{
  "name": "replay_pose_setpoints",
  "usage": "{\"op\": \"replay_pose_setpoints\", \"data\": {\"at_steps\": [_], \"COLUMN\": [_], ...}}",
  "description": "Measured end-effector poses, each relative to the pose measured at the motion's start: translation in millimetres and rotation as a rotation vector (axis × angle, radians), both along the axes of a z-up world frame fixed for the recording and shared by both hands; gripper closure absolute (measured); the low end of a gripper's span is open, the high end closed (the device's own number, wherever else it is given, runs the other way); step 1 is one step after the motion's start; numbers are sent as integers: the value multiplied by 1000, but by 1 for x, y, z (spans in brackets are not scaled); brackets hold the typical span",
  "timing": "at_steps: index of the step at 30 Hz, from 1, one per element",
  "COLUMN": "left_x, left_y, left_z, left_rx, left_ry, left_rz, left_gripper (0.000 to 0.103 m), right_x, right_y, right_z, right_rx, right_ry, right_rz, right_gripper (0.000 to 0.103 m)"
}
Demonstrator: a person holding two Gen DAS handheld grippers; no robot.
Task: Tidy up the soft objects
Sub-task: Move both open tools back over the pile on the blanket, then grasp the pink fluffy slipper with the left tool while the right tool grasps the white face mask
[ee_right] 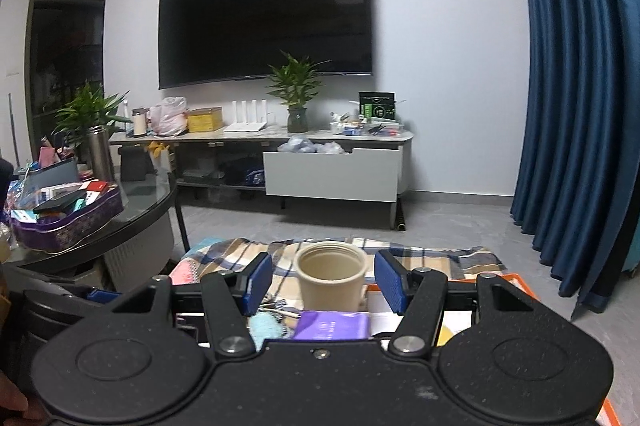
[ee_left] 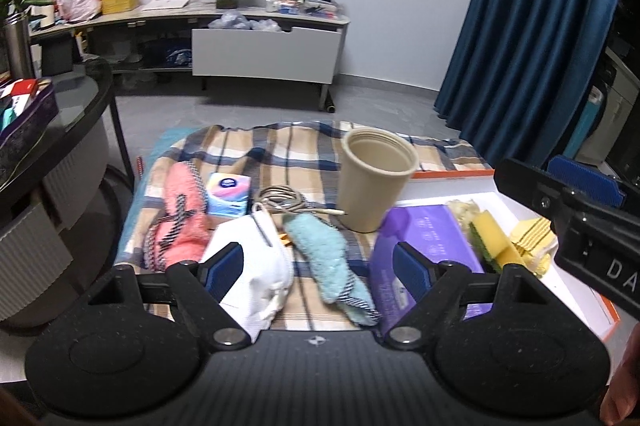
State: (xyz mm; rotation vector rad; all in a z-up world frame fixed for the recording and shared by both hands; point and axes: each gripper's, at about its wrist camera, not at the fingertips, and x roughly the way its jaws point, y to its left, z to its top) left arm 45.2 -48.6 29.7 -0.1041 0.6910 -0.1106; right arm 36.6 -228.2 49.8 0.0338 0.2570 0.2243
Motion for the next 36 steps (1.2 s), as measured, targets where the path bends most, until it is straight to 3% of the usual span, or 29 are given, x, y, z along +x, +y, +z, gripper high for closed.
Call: {"op": "replay_pose_setpoints", "data": {"at_steps": [8, 20, 29, 36], "left_x": [-2, 16, 55, 86], "left_y": [25, 94, 109, 114], "left_z": [-7, -46, -61, -81], "left_rx": [-9, 11, 65, 37], "left_ry": [13, 103, 107, 145], "left_rz": [51, 190, 138, 95], "left_gripper": [18, 15, 9, 9], "right_x": [2, -6, -10, -4], "right_y": [21, 47, 84, 108], "right_z": [-6, -26, -42, -52], "right_rx": [-10, -28, -56, -82], "right_ry": [20, 71, 112, 152], "right_rz": [28, 60, 88, 89], "right_gripper": [34, 34, 30, 27]}}
